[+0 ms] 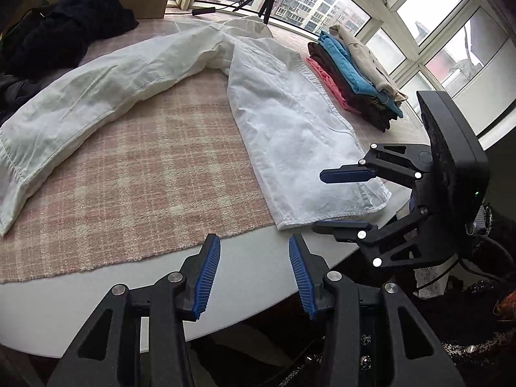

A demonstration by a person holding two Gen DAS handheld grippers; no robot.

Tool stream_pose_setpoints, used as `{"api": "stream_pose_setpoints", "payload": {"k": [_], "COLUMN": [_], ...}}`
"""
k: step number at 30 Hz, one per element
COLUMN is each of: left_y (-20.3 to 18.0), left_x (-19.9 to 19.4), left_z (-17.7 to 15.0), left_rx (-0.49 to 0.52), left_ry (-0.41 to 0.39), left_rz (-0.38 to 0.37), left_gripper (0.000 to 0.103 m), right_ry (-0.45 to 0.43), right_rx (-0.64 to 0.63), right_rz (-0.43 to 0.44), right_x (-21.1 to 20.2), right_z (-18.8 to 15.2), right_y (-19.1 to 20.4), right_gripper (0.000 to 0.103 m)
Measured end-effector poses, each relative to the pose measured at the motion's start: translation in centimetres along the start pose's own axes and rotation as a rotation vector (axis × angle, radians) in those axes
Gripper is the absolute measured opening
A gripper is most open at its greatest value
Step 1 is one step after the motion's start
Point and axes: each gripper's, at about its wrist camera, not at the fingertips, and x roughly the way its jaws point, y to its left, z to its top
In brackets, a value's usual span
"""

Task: Fold clothes

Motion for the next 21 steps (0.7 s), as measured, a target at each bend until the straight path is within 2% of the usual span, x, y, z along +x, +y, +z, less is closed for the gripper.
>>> {"api": "stream_pose_setpoints", "payload": {"k": [3,5,7,9,10,12,16,21], "left_y": [1.5,2.1,2.2,2.0,1.9,1.5,-0.2,-3.3], "left_x": [-0.8,-1.0,-1.2,-1.3,-1.2,-0.9,0.6,3.5], "left_z": [0.0,0.1,0.2,0.3,0.4,0.5,0.7,1.2], "left_rx": [0.040,0.059,0.080,0.099,0.106,0.113,0.116,0.103], "left_ry": [0.005,0.006,0.004,0.000,-0.001,0.000,0.012,0.031], "left_rz": [-0.013,-0.017,-0.029,-0.046,-0.055,-0.066,-0.098,-0.166], "left_gripper": [0.042,0.042,0.042,0.043,0.043,0.045,0.045,0.046], "right_ry": [0.045,0.064,0.065,0.066,0.062,0.033,-0.080,-0.200], "right_rx": [0.027,0.085,0.144,0.184,0.234,0.333,0.490,0.587], "right_rz": [-0.024,-0.010,0.005,0.002,0.045,0.117,0.182,0.207], "right_x": [1.8,2.6,2.8,2.5,2.2,1.2,-3.4,-9.1], "right_z": [0.3,0.5,0.5,0.5,0.3,-0.2,-1.8,-3.8], "right_y": [0.8,0.3,-0.5,-1.7,-2.9,-5.1,-9.7,-14.4], "right_gripper": [0.053,0.052,0.045,0.016,0.005,0.004,0.004,0.004]}}
